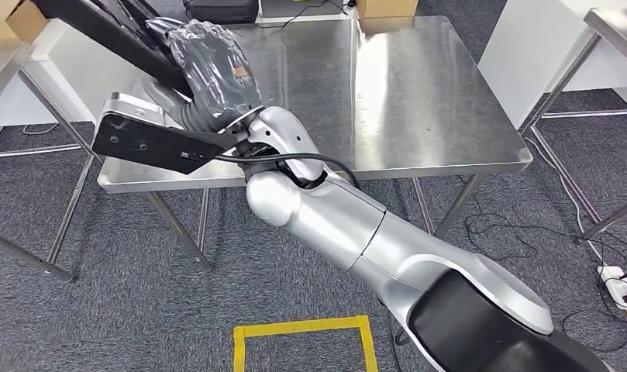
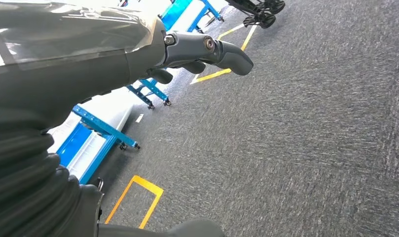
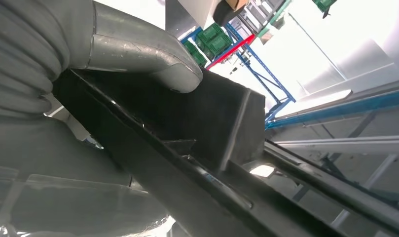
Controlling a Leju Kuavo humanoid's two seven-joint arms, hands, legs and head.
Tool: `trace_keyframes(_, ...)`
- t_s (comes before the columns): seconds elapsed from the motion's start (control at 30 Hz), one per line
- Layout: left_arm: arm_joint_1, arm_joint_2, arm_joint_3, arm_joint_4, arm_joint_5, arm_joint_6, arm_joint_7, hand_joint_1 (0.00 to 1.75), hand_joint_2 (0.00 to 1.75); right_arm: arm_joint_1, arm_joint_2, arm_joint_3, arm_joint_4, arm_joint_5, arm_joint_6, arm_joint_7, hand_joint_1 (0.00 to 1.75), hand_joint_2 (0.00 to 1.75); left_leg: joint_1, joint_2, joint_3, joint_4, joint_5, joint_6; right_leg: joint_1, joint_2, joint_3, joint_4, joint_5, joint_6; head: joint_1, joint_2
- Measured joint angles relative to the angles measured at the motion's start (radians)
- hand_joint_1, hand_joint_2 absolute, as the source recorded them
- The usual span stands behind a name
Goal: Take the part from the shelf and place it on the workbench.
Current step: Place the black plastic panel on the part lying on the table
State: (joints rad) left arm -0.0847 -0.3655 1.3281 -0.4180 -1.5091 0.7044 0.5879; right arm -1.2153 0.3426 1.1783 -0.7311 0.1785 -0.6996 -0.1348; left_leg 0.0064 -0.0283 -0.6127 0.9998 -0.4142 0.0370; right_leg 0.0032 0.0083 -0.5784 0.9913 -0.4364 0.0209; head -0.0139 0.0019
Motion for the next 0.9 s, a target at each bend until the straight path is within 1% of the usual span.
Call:
trace_keyframes(0.1, 0.001, 0.000, -0.011, 0.002, -0.001, 0.000, 0.003, 0.00, 1.75, -0.005, 0.000, 0.018, 0.002, -0.002, 0.000, 0.004, 1.75, 1.75, -0.003, 0.000, -0.001, 0.000, -0.003, 0.004, -0.002, 0.000, 0.001, -0.003, -0.001, 0.002, 0.000, 0.000)
trace_keyframes(0.13, 0.002, 0.000, -0.014, 0.003, -0.002, 0.000, 0.005, 0.00, 1.75, -0.006, 0.001, 0.022, 0.002, -0.004, 0.000, 0.003, 1.75, 1.75, -0.001, 0.000, 0.003, -0.006, -0.001, 0.006, -0.002, 0.000, 0.000, -0.003, -0.002, 0.003, 0.000, 0.000)
trace_keyframes(0.17, 0.002, -0.001, -0.018, 0.004, -0.002, 0.000, 0.007, 0.00, 1.75, -0.008, 0.000, 0.027, 0.003, -0.007, 0.000, 0.002, 1.75, 1.75, 0.002, 0.001, 0.009, -0.015, 0.000, 0.008, -0.001, -0.001, -0.004, 0.004, -0.007, 0.005, 0.001, 0.000)
trace_keyframes(0.2, 0.003, -0.002, -0.022, 0.004, -0.002, 0.000, 0.009, 0.00, 1.75, -0.010, 0.000, 0.033, 0.004, -0.012, 0.000, 0.000, 1.75, 1.75, 0.005, 0.001, 0.016, -0.022, 0.003, 0.010, -0.001, -0.001, -0.013, 0.025, -0.017, 0.006, 0.002, 0.000)
trace_keyframes(0.23, 0.004, -0.002, -0.027, 0.005, 0.000, 0.000, 0.011, 0.00, 1.75, -0.011, -0.001, 0.039, 0.005, -0.019, 0.000, -0.002, 1.75, 1.75, 0.008, 0.002, 0.023, -0.029, 0.006, 0.011, -0.002, -0.001, -0.036, 0.070, -0.037, 0.007, 0.003, 0.000)
trace_keyframes(0.27, 0.004, -0.003, -0.033, 0.006, 0.003, 0.000, 0.012, 0.00, 1.75, -0.011, -0.002, 0.045, 0.006, -0.025, 0.000, -0.003, 1.75, 1.75, 0.008, 0.003, 0.026, -0.030, 0.005, 0.012, -0.005, -0.001, -0.068, 0.134, -0.062, 0.006, 0.004, 0.000)
trace_keyframes(0.3, 0.004, -0.003, -0.037, 0.007, 0.007, 0.000, 0.013, 0.00, 1.75, -0.010, -0.002, 0.052, 0.007, -0.030, 0.000, -0.004, 1.75, 1.75, 0.008, 0.003, 0.026, -0.030, 0.004, 0.013, -0.007, -0.001, -0.107, 0.206, -0.089, 0.007, 0.005, 0.000)
trace_keyframes(0.33, 0.005, -0.003, -0.040, 0.008, 0.011, 0.000, 0.014, 0.00, 1.75, -0.007, -0.002, 0.058, 0.008, -0.033, 0.000, -0.004, 1.75, 1.75, 0.008, 0.003, 0.026, -0.029, 0.003, 0.013, -0.010, -0.002, -0.141, 0.266, -0.107, 0.010, 0.005, 0.000)
trace_keyframes(0.37, 0.006, -0.003, -0.043, 0.008, 0.014, 0.000, 0.015, 0.00, 1.75, -0.004, -0.002, 0.064, 0.009, -0.035, 0.000, -0.004, 1.75, 1.75, 0.008, 0.002, 0.027, -0.029, 0.001, 0.012, -0.012, -0.002, -0.159, 0.292, -0.110, 0.016, 0.005, 0.000)
trace_keyframes(0.4, 0.008, -0.003, -0.046, 0.008, 0.019, 0.000, 0.015, 0.00, 1.75, -0.002, -0.002, 0.069, 0.010, -0.036, 0.000, -0.002, 1.75, 1.75, 0.008, 0.001, 0.029, -0.028, -0.001, 0.009, -0.015, -0.002, -0.156, 0.277, -0.095, 0.025, 0.005, 0.000)
trace_keyframes(0.43, 0.009, -0.004, -0.049, 0.009, 0.026, 0.000, 0.014, 0.00, 1.75, -0.002, -0.002, 0.075, 0.011, -0.037, 0.000, 0.002, 1.75, 1.75, 0.009, -0.001, 0.033, -0.027, -0.005, 0.006, -0.018, -0.002, -0.130, 0.218, -0.066, 0.034, 0.005, 0.000)
trace_keyframes(0.47, 0.010, -0.004, -0.052, 0.009, 0.037, 0.000, 0.011, 0.00, 1.75, -0.004, -0.001, 0.080, 0.011, -0.036, 0.000, 0.008, 1.75, 1.75, 0.010, -0.003, 0.036, -0.025, -0.009, 0.001, -0.020, -0.002, -0.091, 0.136, -0.032, 0.042, 0.005, 0.000)
trace_keyframes(0.5, 0.010, -0.004, -0.055, 0.010, 0.049, -0.001, 0.006, 0.00, 1.75, -0.005, -0.001, 0.086, 0.011, -0.036, 0.000, 0.015, 1.75, 1.75, 0.009, -0.005, 0.037, -0.021, -0.014, -0.005, -0.019, -0.001, -0.054, 0.066, -0.006, 0.043, 0.005, 0.000)
trace_keyframes(0.53, 0.010, -0.004, -0.056, 0.010, 0.060, -0.001, 0.000, 0.00, 1.75, -0.007, -0.001, 0.091, 0.011, -0.035, 0.000, 0.022, 1.75, 1.75, 0.009, -0.006, 0.038, -0.018, -0.020, -0.011, -0.017, 0.000, -0.028, 0.016, 0.011, 0.038, 0.005, 0.000)
trace_keyframes(0.57, 0.011, -0.004, -0.057, 0.010, 0.069, -0.001, -0.005, 0.00, 1.75, -0.009, -0.001, 0.096, 0.011, -0.035, 0.000, 0.028, 1.75, 1.75, 0.008, -0.007, 0.039, -0.017, -0.024, -0.016, -0.015, 0.000, -0.016, -0.004, 0.016, 0.029, 0.005, 0.000)
trace_keyframes(0.6, 0.012, -0.004, -0.057, 0.010, 0.076, -0.001, -0.009, 0.00, 1.75, -0.010, 0.000, 0.102, 0.010, -0.035, 0.000, 0.033, 1.75, 1.75, 0.008, -0.008, 0.039, -0.017, -0.027, -0.021, -0.011, 0.001, -0.013, -0.003, 0.014, 0.018, 0.005, 0.000)
trace_keyframes(0.67, 0.014, -0.004, -0.057, 0.011, 0.084, -0.001, -0.014, 0.00, 1.75, -0.013, 0.001, 0.110, 0.009, -0.035, 0.000, 0.039, 1.75, 1.75, 0.011, -0.007, 0.041, -0.013, -0.035, -0.030, -0.014, 0.001, -0.009, -0.005, 0.011, 0.002, 0.004, 0.000)
trace_keyframes(0.7, 0.014, -0.004, -0.058, 0.011, 0.085, -0.001, -0.015, 0.00, 1.75, -0.014, 0.001, 0.113, 0.008, -0.035, 0.000, 0.040, 1.75, 1.75, 0.013, -0.002, 0.033, 0.005, -0.046, -0.036, -0.017, 0.000, -0.004, -0.006, 0.008, -0.006, 0.003, 0.000)
trace_keyframes(0.73, 0.014, -0.004, -0.059, 0.011, 0.085, -0.001, -0.016, 0.00, 1.75, -0.016, 0.002, 0.116, 0.007, -0.035, 0.000, 0.040, 1.75, 1.75, 0.013, 0.004, 0.015, 0.044, -0.066, -0.041, -0.019, -0.001, 0.002, -0.007, 0.006, -0.013, 0.001, 0.000)
trace_keyframes(0.77, 0.014, -0.004, -0.060, 0.011, 0.085, -0.001, -0.016, 0.00, 1.75, -0.018, 0.001, 0.119, 0.006, -0.035, 0.000, 0.040, 1.75, 1.75, 0.014, 0.011, -0.017, 0.106, -0.092, -0.045, -0.019, -0.002, 0.006, -0.008, 0.002, -0.019, -0.001, 0.000)
trace_keyframes(0.8, 0.015, -0.003, -0.062, 0.012, 0.086, -0.001, -0.017, 0.00, 1.75, -0.019, 0.001, 0.123, 0.006, -0.035, 0.000, 0.040, 1.75, 1.75, 0.014, 0.017, -0.058, 0.180, -0.120, -0.048, -0.018, -0.003, 0.010, -0.008, -0.002, -0.025, -0.003, 0.000)
trace_keyframes(0.83, 0.015, -0.003, -0.063, 0.012, 0.087, -0.001, -0.018, 0.00, 1.75, -0.019, 0.001, 0.127, 0.006, -0.035, 0.000, 0.040, 1.75, 1.75, 0.015, 0.020, -0.099, 0.247, -0.139, -0.050, -0.017, -0.004, 0.013, -0.007, -0.006, -0.028, -0.003, 0.000)
trace_keyframes(0.87, 0.016, -0.003, -0.063, 0.013, 0.087, -0.001, -0.020, 0.00, 1.75, -0.019, 0.001, 0.131, 0.006, -0.036, 0.000, 0.040, 1.75, 1.75, 0.015, 0.021, -0.130, 0.287, -0.140, -0.050, -0.016, -0.004, 0.017, -0.007, -0.010, -0.030, -0.003, 0.000)
trace_keyframes(0.9, 0.016, -0.003, -0.063, 0.014, 0.088, -0.001, -0.021, 0.00, 1.75, -0.019, 0.001, 0.135, 0.006, -0.037, 0.000, 0.041, 1.75, 1.75, 0.015, 0.021, -0.140, 0.286, -0.119, -0.049, -0.015, -0.004, 0.023, -0.007, -0.015, -0.030, -0.003, 0.000)
